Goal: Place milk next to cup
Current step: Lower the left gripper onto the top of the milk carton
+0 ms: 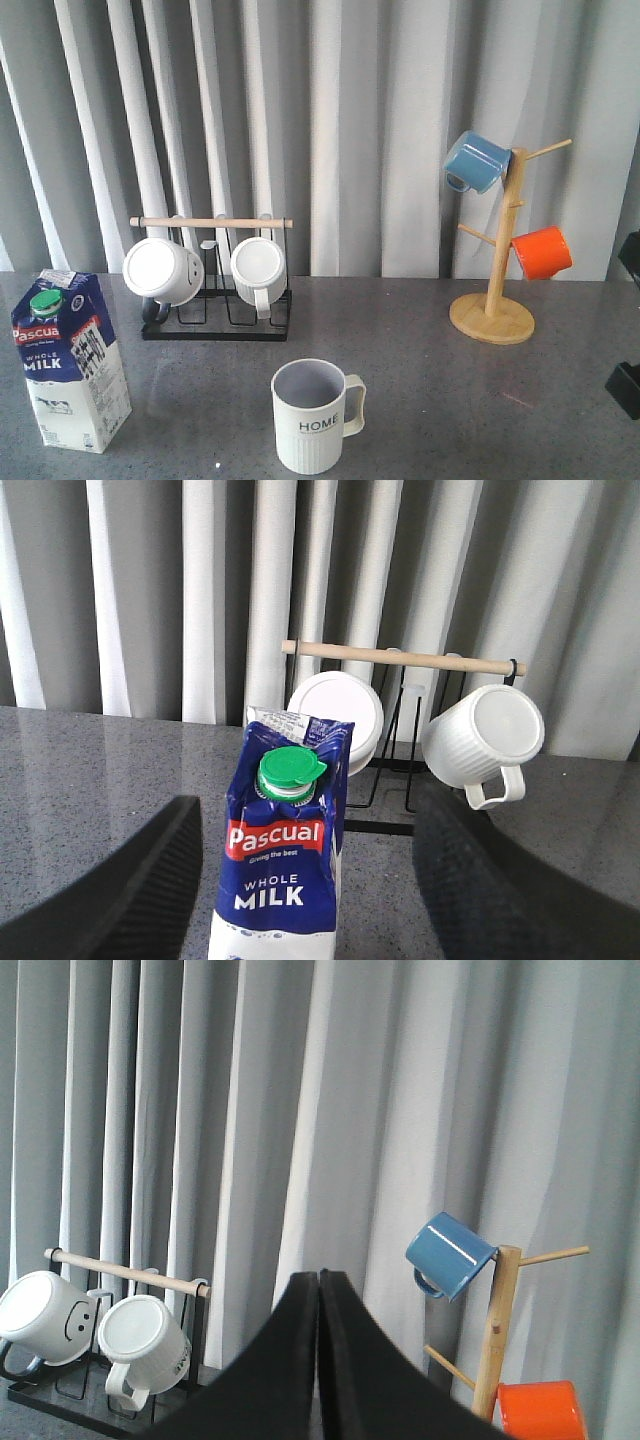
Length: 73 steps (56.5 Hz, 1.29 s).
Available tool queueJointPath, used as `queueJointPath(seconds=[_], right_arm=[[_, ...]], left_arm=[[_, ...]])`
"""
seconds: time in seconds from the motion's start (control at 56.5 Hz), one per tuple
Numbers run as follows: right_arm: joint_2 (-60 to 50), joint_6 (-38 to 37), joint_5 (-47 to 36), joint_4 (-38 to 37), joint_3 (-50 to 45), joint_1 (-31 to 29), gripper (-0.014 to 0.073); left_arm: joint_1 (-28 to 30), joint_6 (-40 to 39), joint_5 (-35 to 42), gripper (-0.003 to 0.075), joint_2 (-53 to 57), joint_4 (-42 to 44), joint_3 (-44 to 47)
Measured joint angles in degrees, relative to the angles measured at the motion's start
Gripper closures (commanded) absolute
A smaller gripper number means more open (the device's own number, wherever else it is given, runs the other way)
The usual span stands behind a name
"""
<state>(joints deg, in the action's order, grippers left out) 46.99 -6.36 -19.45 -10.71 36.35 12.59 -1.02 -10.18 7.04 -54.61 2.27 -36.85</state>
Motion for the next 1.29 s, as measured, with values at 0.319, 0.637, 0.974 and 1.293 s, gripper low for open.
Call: queueJointPath(seconds=[0.319,0.637,0.974,1.293], right_arm=[[-0.18,0.13,0.42,0.0,-0.08,0.0,0.0602],[-0.18,0.17,0.42,0.0,-0.08,0.0,0.0602],[-0.18,0.17,0.49,0.0,-0.13,0.0,0.0602],[-0.18,0.17,0.49,0.0,-0.13,0.0,0.0602]], left_arm=[[0.0,0.0,0.0,0.027,0.0,0.0,0.0],[0.0,0.0,0.75,0.0269,0.0,0.0,0.0],[0.0,0.2,1.55,-0.0015,-5.54,0.0,-8.77],[0.0,0.37,4.31,-0.0002,-18.68,0.5,-15.77]])
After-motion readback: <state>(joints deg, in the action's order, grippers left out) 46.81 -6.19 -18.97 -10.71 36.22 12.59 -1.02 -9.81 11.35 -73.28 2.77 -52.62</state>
